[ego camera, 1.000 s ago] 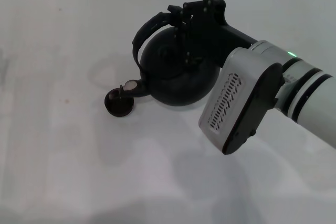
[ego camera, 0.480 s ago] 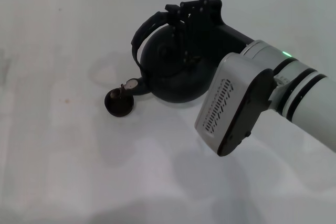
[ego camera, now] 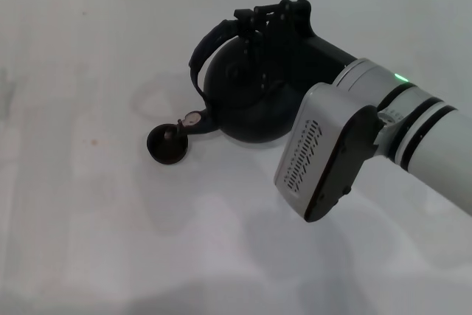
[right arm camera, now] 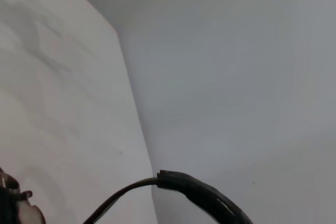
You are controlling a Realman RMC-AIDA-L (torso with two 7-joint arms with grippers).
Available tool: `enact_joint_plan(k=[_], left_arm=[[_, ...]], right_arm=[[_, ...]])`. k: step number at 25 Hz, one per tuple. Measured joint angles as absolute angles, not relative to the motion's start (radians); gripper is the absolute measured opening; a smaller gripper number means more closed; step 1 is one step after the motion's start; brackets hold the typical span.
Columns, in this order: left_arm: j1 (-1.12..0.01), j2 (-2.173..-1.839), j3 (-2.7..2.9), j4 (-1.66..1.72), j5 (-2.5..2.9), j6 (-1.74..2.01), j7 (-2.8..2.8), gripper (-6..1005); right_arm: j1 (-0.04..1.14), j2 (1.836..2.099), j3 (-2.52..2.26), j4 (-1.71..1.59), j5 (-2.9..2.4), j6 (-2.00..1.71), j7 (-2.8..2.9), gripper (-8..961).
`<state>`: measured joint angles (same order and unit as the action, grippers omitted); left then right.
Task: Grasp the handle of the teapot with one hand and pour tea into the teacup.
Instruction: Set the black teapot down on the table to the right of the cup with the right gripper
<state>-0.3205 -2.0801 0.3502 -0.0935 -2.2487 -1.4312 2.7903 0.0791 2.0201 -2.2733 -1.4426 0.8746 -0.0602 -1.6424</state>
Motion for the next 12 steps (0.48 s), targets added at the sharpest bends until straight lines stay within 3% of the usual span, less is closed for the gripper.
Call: enact_joint_plan(k=[12], left_arm=[[-0.322,-2.08,0.35,-0.094,-2.249,-1.431,2.79,893]], right_arm=[[0.095,2.019,-2.299,-1.419,0.874,-0.092,-1.698,105]])
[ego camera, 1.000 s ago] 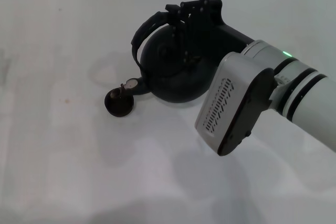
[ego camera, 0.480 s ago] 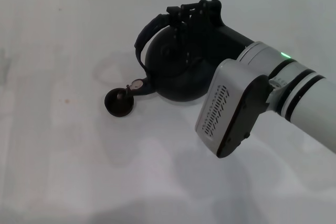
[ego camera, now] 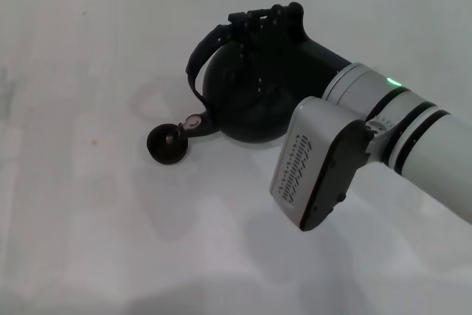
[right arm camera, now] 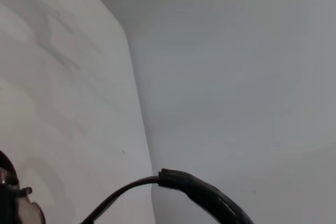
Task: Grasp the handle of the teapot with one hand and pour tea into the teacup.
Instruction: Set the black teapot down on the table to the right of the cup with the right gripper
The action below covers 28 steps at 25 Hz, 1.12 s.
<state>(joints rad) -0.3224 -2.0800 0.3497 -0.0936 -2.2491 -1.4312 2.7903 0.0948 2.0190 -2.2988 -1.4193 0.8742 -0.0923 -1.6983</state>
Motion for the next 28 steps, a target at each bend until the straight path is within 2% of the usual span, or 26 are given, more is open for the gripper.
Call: enact_joint_plan(k=[28], left_arm=[[-0.324,-2.08,0.35,-0.094,-2.253,-1.43,2.79,892]], right_arm=[[0.133,2.023,-2.331,-1.386,0.874,-0.149,-1.817,100]])
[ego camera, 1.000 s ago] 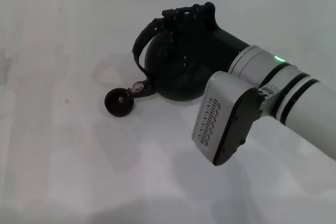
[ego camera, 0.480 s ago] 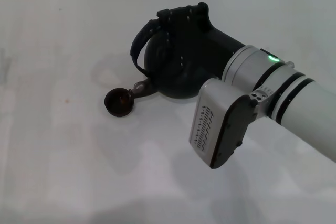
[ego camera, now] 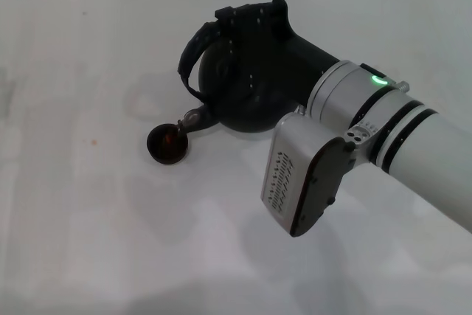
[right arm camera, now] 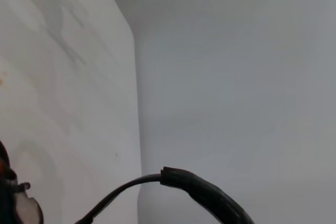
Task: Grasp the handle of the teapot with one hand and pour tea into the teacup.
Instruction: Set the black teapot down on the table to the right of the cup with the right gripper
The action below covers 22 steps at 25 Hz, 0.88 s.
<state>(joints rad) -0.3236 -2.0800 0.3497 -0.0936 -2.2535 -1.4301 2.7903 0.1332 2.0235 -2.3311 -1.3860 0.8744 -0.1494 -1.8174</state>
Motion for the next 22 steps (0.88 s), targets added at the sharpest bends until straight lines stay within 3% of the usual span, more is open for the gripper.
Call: enact_joint_plan(k=[22], left_arm=[[-0.325,-2.082,0.35,-0.094,-2.253,-1.43,2.79,893]], right_arm=[[0.135,2.02,-2.333,-1.374,0.877,-0.161,-1.838,98]])
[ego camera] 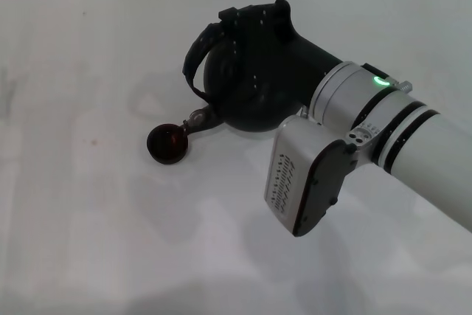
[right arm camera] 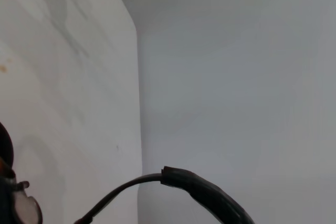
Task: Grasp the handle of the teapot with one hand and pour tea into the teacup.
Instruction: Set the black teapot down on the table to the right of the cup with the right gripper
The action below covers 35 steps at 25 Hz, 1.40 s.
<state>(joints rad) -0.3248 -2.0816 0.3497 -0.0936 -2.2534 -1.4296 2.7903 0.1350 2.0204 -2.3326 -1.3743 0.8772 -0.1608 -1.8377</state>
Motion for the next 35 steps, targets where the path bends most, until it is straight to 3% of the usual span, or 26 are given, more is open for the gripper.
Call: enact_joint_plan(k=[35], left_arm=[[-0.333,-2.08,0.35,-0.089,-2.248,-1.431,2.79,893]], right_arm=[[0.117,2.018,-2.317,-1.367,1.127,-0.209,-1.824,97]])
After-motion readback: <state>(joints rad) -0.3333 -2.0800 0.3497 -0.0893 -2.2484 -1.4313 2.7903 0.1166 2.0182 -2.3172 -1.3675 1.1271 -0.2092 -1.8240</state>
